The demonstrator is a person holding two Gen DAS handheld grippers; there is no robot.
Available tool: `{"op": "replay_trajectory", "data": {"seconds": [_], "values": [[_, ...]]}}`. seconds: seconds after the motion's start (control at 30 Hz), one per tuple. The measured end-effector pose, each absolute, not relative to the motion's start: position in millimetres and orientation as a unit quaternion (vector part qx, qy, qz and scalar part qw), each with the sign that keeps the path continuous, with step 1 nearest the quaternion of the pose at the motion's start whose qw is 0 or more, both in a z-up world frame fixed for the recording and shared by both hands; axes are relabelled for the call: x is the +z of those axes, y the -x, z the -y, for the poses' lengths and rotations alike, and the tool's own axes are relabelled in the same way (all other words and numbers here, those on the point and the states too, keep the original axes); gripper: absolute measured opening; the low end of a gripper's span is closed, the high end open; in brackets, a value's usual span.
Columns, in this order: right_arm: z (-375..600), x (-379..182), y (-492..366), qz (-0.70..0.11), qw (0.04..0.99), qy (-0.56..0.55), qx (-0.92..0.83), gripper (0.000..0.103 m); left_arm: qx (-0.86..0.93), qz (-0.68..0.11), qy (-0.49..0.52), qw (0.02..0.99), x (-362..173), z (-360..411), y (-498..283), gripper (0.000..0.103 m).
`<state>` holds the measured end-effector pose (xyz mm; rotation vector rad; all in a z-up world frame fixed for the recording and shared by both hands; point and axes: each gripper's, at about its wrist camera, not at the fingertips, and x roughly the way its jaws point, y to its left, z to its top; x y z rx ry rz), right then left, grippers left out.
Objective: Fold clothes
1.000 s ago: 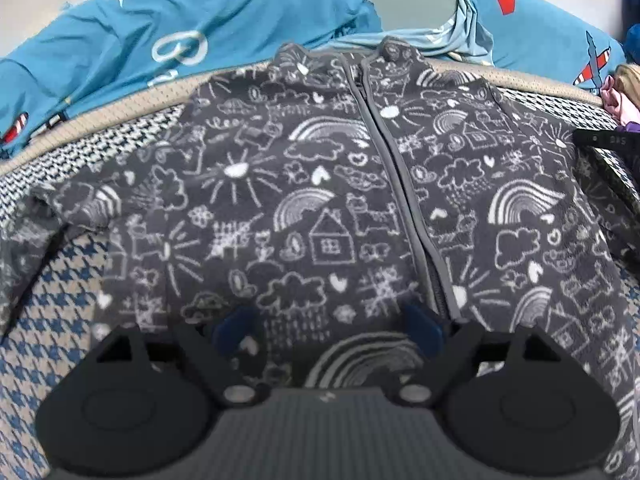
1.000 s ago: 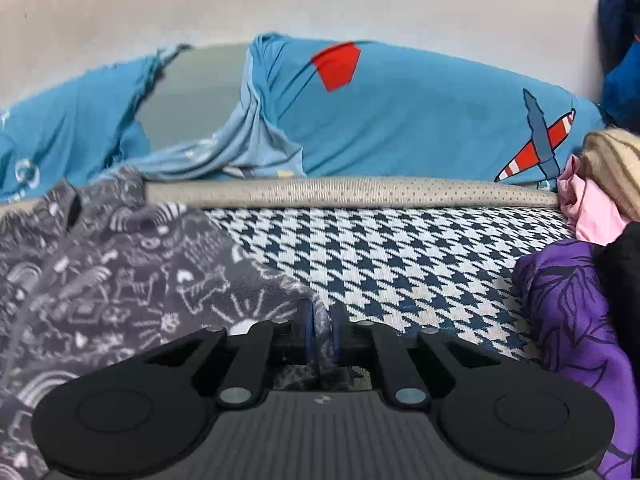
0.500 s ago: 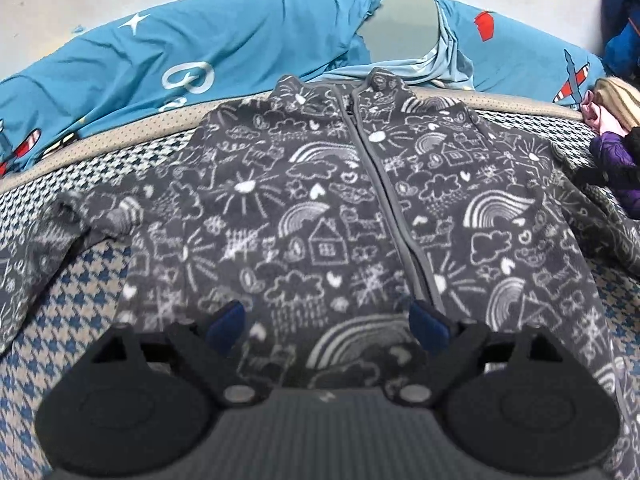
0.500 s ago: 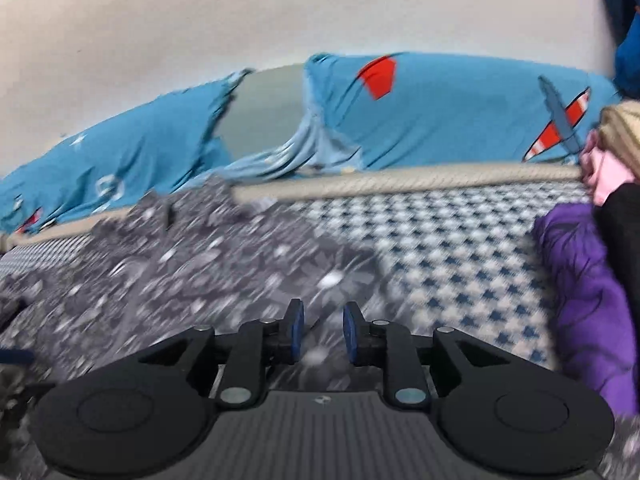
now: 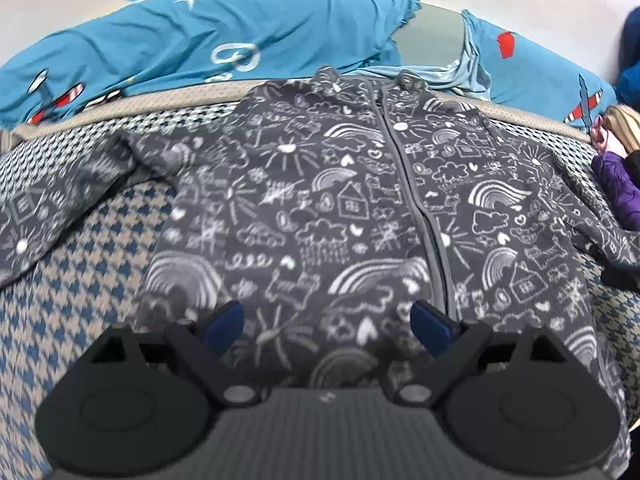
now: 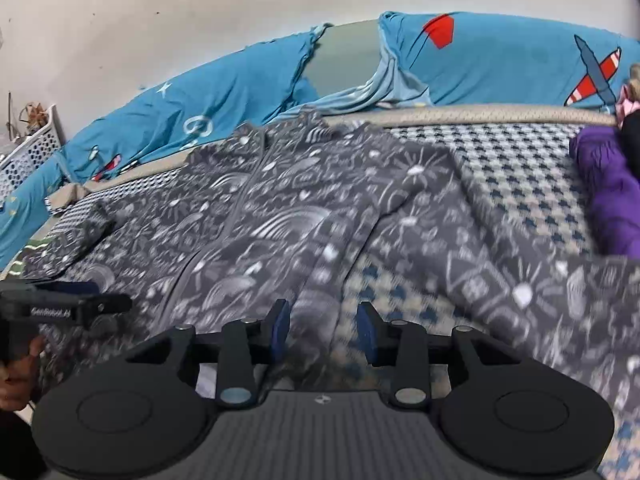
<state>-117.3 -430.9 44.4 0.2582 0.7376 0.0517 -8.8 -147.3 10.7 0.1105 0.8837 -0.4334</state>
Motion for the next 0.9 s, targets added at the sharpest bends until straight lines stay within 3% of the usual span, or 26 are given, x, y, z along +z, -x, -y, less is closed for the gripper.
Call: {"op": "replay_trajectory", "data": {"seconds": [0.37,0.7,0.73,0.8,0.83,0.9], "values": [[411.6,30.3,146.6,-0.374,0.914,-0.148,0.042,0.051,-0.179,-0.422,-0.029,0.888,11.8,125.3,31.7,0.09],[390.0,12.4,161.5,-0.399,0.904,-0.148,0.039,0.057,-0.13,-0.415,0.016,0.9,20.0,87.2,29.7,0.09],[387.3,11.9,162.3,-0.398,0.906,-0.142,0.039,0.057,-0.125,-0.415,0.017,0.901,20.2,83.7,29.7,0.09],[382.3,11.0,163.4,-0.396,0.908,-0.129,0.039,0.046,-0.116,-0.415,0.022,0.902,20.5,76.3,29.6,0.09],[380.8,10.7,163.9,-0.395,0.909,-0.126,0.038,0.035,-0.111,-0.414,0.025,0.903,20.8,72.5,29.3,0.09],[379.5,10.3,164.8,-0.392,0.91,-0.129,0.035,0.026,-0.101,-0.415,0.034,0.904,21.1,65.0,28.8,0.091]]}}
